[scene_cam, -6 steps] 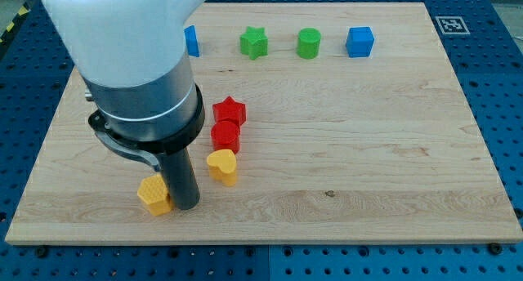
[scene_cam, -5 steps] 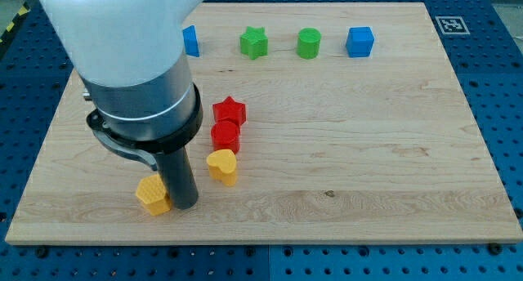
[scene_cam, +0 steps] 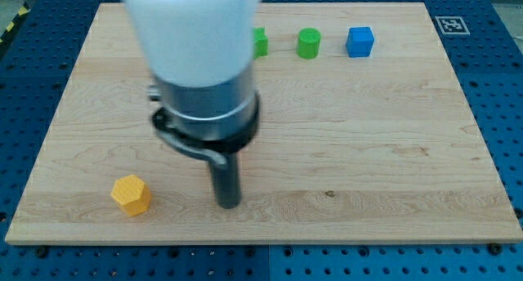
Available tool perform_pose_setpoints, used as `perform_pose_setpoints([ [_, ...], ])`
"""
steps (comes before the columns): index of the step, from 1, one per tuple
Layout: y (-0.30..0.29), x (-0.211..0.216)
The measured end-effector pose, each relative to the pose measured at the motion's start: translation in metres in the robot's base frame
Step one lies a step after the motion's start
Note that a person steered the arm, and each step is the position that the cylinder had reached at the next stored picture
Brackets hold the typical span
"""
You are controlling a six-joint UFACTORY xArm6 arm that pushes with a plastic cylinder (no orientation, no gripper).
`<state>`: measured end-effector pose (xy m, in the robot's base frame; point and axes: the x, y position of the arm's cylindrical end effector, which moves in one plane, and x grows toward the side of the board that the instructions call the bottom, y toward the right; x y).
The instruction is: Place the yellow heart at the top right of the yellow hexagon
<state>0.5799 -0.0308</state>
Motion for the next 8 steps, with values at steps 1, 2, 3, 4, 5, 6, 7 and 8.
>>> perform_pose_setpoints([
  [1,0.013,0.0],
  [2,0.016,0.0],
  [3,0.02,0.0],
  [4,0.021,0.0],
  [5,0.021,0.0],
  [6,0.032,0.001],
  [7,0.067,0.001],
  [8,0.073,-0.012],
])
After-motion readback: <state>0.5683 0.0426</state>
